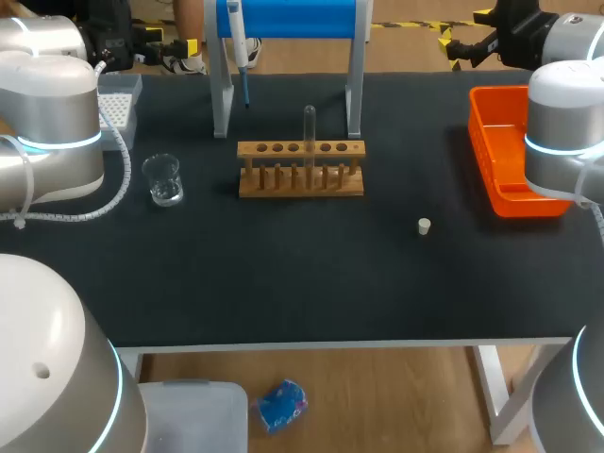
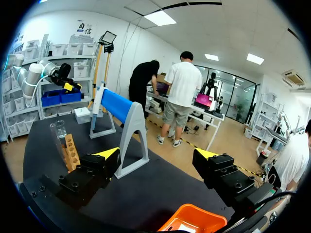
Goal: Invert the test tube, pick up the pipette, mount the tip to pipette, aspirate from beaker and dispense into the tube, eject the tip, return the pipette, and cap with the stopper.
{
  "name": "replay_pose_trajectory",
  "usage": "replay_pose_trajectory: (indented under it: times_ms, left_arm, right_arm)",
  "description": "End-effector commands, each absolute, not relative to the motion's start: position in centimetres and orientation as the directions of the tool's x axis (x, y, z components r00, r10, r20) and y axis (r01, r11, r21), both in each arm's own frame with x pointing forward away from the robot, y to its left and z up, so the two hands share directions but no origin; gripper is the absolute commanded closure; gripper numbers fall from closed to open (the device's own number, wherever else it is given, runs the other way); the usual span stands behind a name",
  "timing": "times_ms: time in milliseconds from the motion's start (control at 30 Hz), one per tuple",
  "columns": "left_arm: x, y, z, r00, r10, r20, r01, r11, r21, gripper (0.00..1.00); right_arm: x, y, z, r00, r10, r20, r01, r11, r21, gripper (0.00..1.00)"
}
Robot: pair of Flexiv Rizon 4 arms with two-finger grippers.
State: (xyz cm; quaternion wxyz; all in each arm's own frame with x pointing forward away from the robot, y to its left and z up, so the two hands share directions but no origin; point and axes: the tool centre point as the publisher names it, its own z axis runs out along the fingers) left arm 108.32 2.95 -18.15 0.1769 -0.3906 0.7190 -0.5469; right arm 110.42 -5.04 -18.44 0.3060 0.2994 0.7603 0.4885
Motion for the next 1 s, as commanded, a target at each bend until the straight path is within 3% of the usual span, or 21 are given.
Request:
replay_pose_trajectory:
  times_ms: [33,533,1000]
  left_arm:
    - [108.3,3.0,-18.2,-0.632,-0.755,0.173,-0.368,0.096,-0.925,0.0]
    - [108.3,3.0,-18.2,-0.632,-0.755,0.173,-0.368,0.096,-0.925,0.0]
    - [108.3,3.0,-18.2,-0.632,-0.755,0.173,-0.368,0.096,-0.925,0.0]
  right_arm:
    - [110.4,-5.1,-18.4,-0.634,0.754,-0.173,0.158,0.345,0.925,0.0]
    - [110.1,-4.9,-18.3,-0.644,0.748,-0.159,0.163,0.338,0.927,0.0]
    - [97.3,-0.3,-17.3,-0.9,0.431,-0.066,0.076,0.304,0.95,0.0]
